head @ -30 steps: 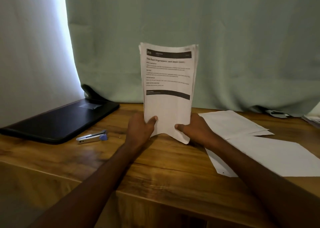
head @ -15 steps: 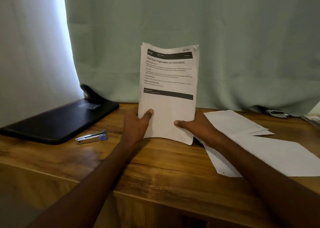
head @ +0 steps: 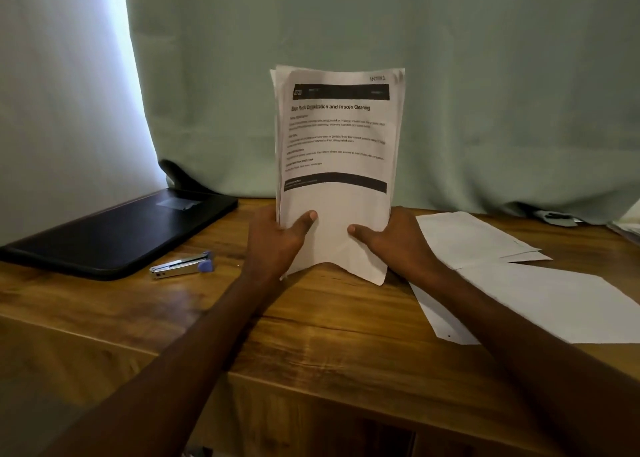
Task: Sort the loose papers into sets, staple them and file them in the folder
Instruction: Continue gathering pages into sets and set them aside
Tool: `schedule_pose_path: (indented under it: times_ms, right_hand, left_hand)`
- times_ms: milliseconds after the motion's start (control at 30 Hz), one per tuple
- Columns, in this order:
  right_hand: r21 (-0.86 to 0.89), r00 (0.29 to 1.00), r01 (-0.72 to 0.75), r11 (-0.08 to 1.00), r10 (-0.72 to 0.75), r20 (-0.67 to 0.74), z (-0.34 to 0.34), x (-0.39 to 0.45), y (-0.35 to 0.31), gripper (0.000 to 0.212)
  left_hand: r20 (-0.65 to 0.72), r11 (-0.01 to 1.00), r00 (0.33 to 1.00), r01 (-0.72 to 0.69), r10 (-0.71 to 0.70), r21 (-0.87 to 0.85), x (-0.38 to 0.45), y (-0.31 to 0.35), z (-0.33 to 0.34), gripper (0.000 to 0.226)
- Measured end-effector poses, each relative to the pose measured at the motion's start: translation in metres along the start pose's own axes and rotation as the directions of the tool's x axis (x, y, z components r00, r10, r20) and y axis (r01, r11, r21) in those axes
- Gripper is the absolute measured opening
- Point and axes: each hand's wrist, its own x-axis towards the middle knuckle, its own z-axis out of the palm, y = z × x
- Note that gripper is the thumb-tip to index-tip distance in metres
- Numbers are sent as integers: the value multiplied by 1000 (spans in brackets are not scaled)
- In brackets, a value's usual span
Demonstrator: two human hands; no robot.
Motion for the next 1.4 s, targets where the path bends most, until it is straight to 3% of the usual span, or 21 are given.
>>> schedule_pose_path:
  times_ms: [100,233,400,533,667,800,933,1067,1167,1267,1400]
  right_hand:
    - [-20,994,49,999,-51,-94,7,-4,-1,42]
    - [-152,1000,9,988,-7,16,13,-1,-2,48]
    - [-130,996,-14,991,2,-92,7,-1,-1,50]
    - [-245,999,-41,969,41,-6,11,-5,-1,48]
    - [-215,996,-34,976,15,-89,10,-2,-1,34]
    - [-266,998,-51,963,60,26,11,-1,4,52]
    - [-222,998,-47,974,36,-52,13,1,7,40]
    - [-261,996,-70,963,82,34,13,-1,9,54]
    - [-241,997,-79,967,76,-20,12,1,10,55]
    - [-273,987,-113,956,138,77,11,3,11,61]
    - [-199,975,-139,970,169,141,1,5,8,68]
  left_hand:
    - [-58,994,993,-103,105,37,3,-3,0,34]
    - [-2,980,996,-83,85,179,4,-13,1,52]
    - [28,962,985,-172,170,214,2,-9,2,41]
    - [10,956,995,-99,100,276,1,-14,2,49]
    - [13,926,975,-216,223,311,1,-9,1,45]
    - [24,902,988,-152,156,404,3,-16,1,45]
    - [51,869,970,-235,236,436,4,-16,1,43]
    - [68,856,979,-202,193,477,2,-19,2,49]
    - [106,855,968,-249,225,455,3,-19,1,47]
    - [61,876,991,-134,119,464,6,-21,2,45]
    - [42,961,995,71,-86,269,9,-21,1,42]
